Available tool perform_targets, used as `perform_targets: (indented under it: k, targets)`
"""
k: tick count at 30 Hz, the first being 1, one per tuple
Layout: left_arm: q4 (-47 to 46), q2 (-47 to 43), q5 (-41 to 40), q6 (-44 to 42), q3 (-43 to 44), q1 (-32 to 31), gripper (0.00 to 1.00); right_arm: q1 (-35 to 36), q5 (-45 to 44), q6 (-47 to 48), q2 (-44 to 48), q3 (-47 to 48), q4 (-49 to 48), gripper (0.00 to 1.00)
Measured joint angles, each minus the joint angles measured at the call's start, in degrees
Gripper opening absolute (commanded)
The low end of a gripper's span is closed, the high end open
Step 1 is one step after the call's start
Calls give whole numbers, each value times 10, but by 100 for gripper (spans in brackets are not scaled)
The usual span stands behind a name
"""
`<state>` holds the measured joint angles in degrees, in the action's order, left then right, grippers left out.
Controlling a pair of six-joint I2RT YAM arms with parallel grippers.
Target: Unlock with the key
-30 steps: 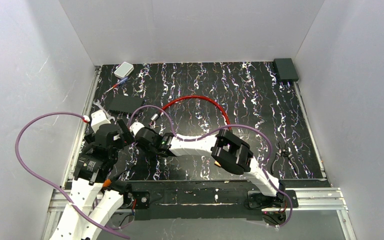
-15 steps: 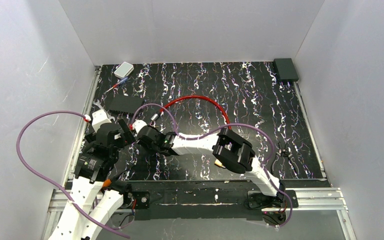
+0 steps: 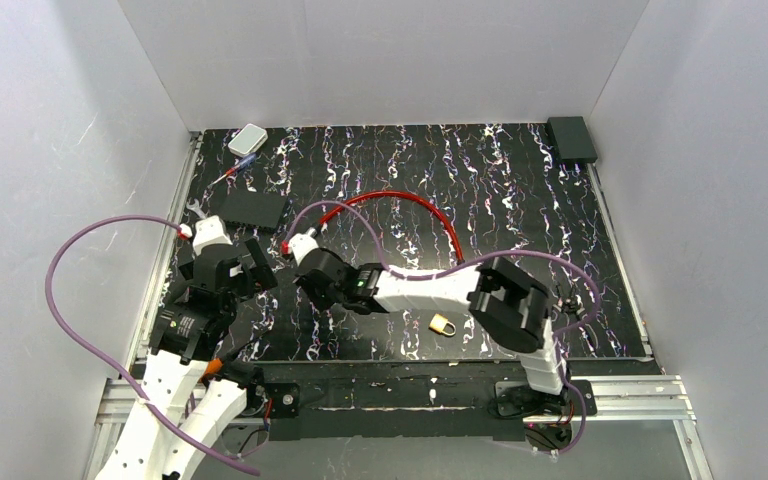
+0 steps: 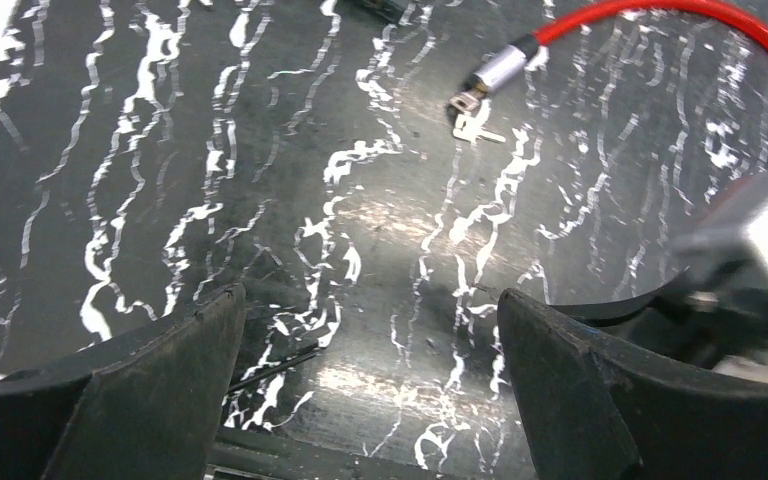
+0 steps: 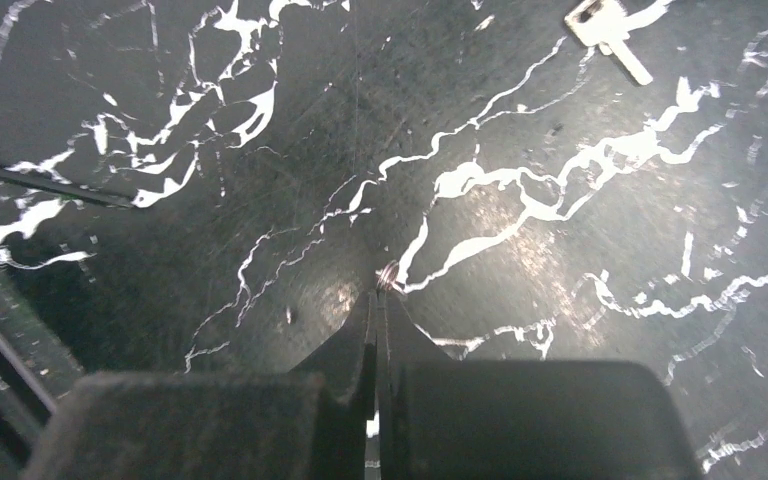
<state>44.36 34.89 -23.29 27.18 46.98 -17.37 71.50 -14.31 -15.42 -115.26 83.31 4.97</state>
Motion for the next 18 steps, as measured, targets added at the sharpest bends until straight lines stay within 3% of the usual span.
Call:
perform_targets:
  k: [7, 18]
  targets:
    - [-24, 3, 116, -35, 0, 0, 88, -7, -6, -30, 129, -76, -30, 1]
    - [-106, 28, 381, -52, -1, 0, 77, -20, -21, -56, 286, -115, 11, 1]
